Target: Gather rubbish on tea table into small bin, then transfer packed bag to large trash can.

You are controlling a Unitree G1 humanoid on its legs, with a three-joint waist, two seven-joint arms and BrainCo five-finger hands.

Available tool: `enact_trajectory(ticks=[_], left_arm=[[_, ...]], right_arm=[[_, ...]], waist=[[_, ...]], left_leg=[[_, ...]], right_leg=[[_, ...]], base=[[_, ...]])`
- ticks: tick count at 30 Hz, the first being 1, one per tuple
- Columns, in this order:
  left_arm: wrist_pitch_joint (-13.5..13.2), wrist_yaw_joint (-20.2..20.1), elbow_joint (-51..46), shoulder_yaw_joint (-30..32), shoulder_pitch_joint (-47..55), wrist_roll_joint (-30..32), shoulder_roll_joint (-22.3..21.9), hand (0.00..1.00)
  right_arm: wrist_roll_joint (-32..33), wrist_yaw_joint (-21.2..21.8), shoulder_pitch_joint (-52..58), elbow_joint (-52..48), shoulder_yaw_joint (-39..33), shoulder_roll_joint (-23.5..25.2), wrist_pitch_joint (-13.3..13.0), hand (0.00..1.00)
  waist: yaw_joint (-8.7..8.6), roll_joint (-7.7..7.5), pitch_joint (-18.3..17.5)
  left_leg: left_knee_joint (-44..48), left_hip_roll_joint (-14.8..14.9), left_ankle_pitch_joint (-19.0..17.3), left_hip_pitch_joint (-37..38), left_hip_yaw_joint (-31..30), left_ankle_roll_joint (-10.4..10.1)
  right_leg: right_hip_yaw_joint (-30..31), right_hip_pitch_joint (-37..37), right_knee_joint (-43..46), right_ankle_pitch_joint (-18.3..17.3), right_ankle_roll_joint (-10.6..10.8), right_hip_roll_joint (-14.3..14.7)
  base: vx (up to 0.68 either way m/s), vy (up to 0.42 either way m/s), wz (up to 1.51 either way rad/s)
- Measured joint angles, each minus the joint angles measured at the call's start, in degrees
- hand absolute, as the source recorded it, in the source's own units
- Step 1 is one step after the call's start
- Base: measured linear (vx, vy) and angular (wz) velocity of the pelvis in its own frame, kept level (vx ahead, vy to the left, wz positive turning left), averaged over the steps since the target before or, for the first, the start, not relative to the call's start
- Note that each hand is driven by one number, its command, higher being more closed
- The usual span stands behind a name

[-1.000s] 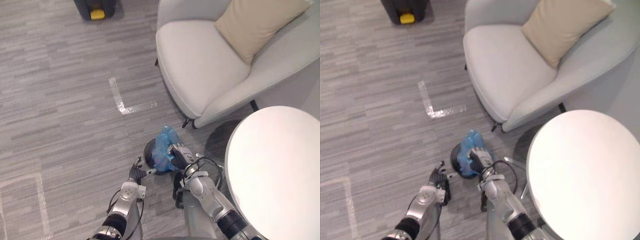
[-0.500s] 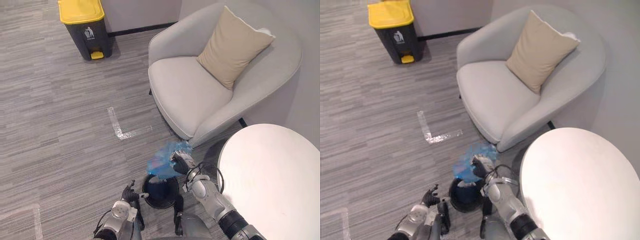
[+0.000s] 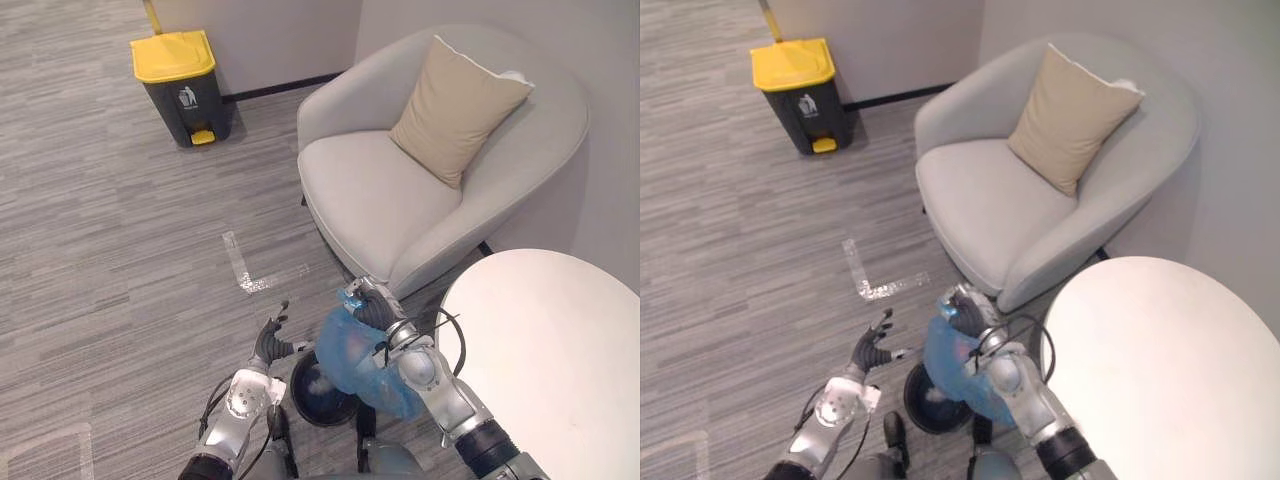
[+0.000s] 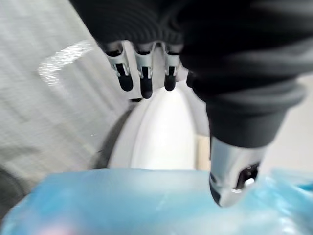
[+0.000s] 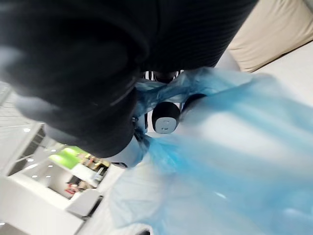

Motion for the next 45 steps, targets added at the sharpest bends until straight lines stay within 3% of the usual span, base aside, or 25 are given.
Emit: enact_trajectory(ticks=[10,17,23,29,33,45], left_arm=[[-1.71,0.15,-8.86,1.15,-0.05,-1.84,1.64,0.00],[-2.29,0.19,-10.52,-0.35,-0.05,-1.70,2.33,0.00],[-2.70,0.43,-11.54,-2.26,-1.75,3.14,4.02,0.00],[-2.63,1.60,-7.45,-3.71,-6.42,7.45,5.30,0.00],[-2.44,1.56,-3.73,-5.94,-9.00,9.07,6.04,0.00],[-2.18,0.86,3.42,-9.04,-13.60,10.63,7.21,0.00]], right_arm=[[9.69,2.55,-0.04,-5.55,-4.10,-1.09,-0.07,1.00],[14.44,3.72,-1.01,-5.58,-4.15,-1.81,-0.23,1.00],[16.62,3.89,-5.47,-5.58,-2.26,-1.88,-0.23,1.00],[19.43,3.90,-12.22,-5.57,0.54,-2.17,-0.22,1.00],[21.56,4.12,-14.79,-5.43,1.79,-3.02,-0.23,1.00],[25.51,7.33,-17.71,-5.41,5.00,-4.53,-0.52,1.00]], waist=[[-0.53,-0.09,-0.55],[-0.88,-0.04,-3.32],[-1.02,-0.48,-4.14],[-1.77,-0.80,-4.37],[-2.11,-1.79,-5.10],[-3.16,-2.64,-5.86]], left_leg=[[-0.60,-0.27,0.53,1.88,0.14,0.48],[-0.69,-0.17,0.27,2.58,0.28,0.08],[-0.97,-0.16,0.44,2.62,0.89,-0.12],[-0.99,-0.22,1.06,2.66,1.43,0.52],[-1.00,-0.15,1.12,2.81,1.62,0.46],[-1.03,-0.08,1.15,3.46,3.09,0.41]], right_leg=[[0.81,1.82,-0.99,0.56,0.10,0.13],[1.36,2.34,-1.11,0.66,0.02,0.27],[2.04,2.05,-1.25,1.08,-0.04,0.33],[2.68,2.29,-2.27,2.18,-0.02,0.37],[2.94,2.31,-2.26,2.27,-0.09,0.50],[4.34,2.18,-2.17,2.38,-0.37,0.70]], base=[[0.05,0.018,-0.03],[0.00,0.001,-0.01],[-0.01,0.003,-0.06],[0.02,0.001,-0.05],[0.01,-0.002,-0.02],[0.01,-0.002,-0.06]])
